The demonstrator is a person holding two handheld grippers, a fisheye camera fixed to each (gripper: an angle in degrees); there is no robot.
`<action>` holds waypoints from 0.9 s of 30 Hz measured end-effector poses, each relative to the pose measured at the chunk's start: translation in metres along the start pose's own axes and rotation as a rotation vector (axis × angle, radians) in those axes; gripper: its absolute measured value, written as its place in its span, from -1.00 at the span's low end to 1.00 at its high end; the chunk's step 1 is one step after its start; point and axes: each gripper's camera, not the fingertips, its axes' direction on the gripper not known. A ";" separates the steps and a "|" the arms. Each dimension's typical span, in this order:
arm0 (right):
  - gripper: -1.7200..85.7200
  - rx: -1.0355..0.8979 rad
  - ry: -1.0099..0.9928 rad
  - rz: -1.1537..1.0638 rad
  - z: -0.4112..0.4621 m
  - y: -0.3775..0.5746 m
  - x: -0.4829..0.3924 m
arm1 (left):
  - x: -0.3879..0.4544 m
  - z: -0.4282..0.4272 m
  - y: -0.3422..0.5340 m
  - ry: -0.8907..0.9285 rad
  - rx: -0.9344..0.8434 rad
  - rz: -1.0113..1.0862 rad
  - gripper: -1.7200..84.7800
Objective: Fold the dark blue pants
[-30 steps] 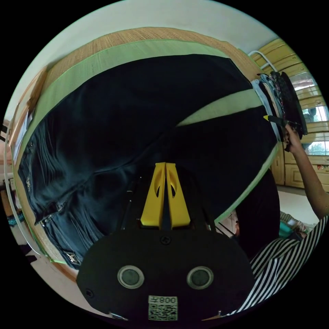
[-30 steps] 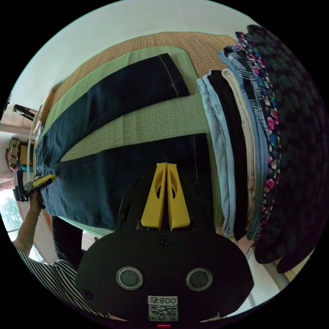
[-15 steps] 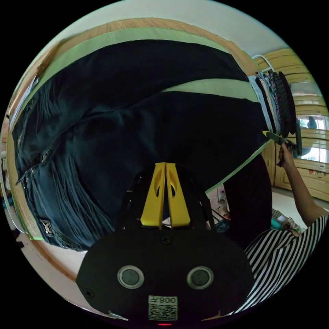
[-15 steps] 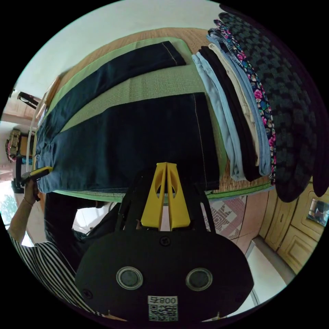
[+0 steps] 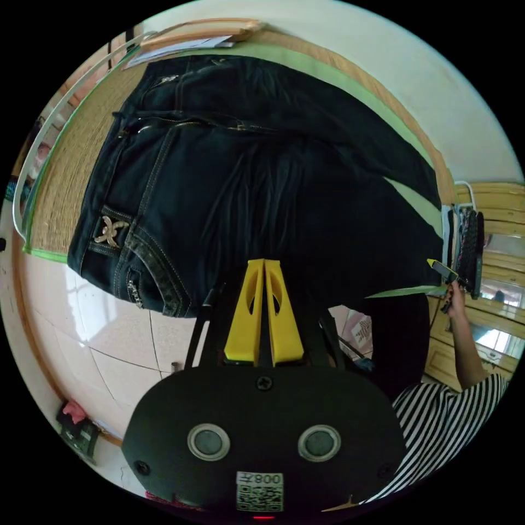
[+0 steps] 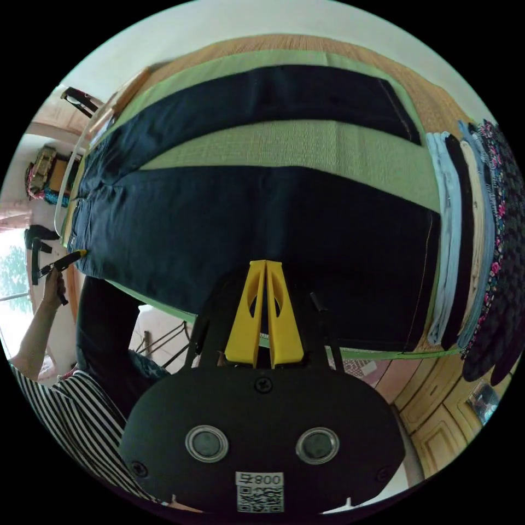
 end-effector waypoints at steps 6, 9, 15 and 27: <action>-0.96 0.084 -0.037 -0.095 -0.005 -0.061 -0.023 | -0.029 -0.046 -0.027 0.036 0.146 0.002 -0.96; -0.96 0.133 0.025 -0.167 -0.005 -0.129 -0.045 | -0.043 -0.064 -0.063 0.026 0.192 -0.013 -0.96; -0.96 0.031 0.192 -0.167 0.064 -0.234 -0.037 | -0.059 -0.061 -0.128 -0.072 0.127 -0.036 -0.96; -0.96 0.092 0.062 -0.049 0.122 -0.151 0.042 | -0.050 -0.093 -0.148 -0.237 0.131 0.173 -0.96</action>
